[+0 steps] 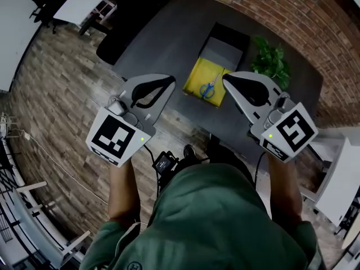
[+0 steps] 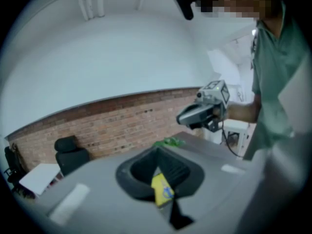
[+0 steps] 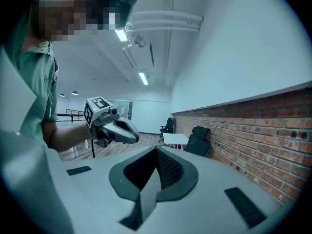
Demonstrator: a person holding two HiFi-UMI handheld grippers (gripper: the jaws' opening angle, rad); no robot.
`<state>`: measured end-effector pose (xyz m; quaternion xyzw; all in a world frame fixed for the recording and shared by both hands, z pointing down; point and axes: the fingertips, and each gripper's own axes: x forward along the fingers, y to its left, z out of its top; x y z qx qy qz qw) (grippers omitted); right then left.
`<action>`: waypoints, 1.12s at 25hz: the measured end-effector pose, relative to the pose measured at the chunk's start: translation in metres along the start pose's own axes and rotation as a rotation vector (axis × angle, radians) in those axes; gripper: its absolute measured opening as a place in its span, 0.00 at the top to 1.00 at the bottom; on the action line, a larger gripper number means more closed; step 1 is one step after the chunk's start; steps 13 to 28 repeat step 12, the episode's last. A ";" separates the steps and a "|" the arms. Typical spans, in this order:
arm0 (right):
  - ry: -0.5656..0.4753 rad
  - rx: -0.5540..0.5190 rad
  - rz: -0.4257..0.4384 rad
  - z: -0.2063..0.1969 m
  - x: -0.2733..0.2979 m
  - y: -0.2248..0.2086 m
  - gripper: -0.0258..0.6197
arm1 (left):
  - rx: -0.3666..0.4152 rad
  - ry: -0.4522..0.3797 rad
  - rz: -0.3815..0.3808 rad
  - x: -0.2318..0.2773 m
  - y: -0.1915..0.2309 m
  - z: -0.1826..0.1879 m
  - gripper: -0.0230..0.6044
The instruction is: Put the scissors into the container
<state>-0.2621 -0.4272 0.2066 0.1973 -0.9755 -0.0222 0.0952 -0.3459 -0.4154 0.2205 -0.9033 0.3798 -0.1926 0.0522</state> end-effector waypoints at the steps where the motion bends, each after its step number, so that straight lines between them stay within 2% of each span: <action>1: -0.004 -0.005 -0.003 0.003 -0.001 0.002 0.95 | 0.003 0.002 0.003 -0.005 -0.001 -0.001 0.96; 12: -0.010 -0.027 -0.012 0.009 -0.004 0.039 0.95 | 0.001 0.014 0.025 -0.055 -0.016 -0.023 0.96; 28: -0.010 -0.027 -0.012 0.009 -0.004 0.039 0.95 | 0.001 0.014 0.025 -0.055 -0.016 -0.023 0.96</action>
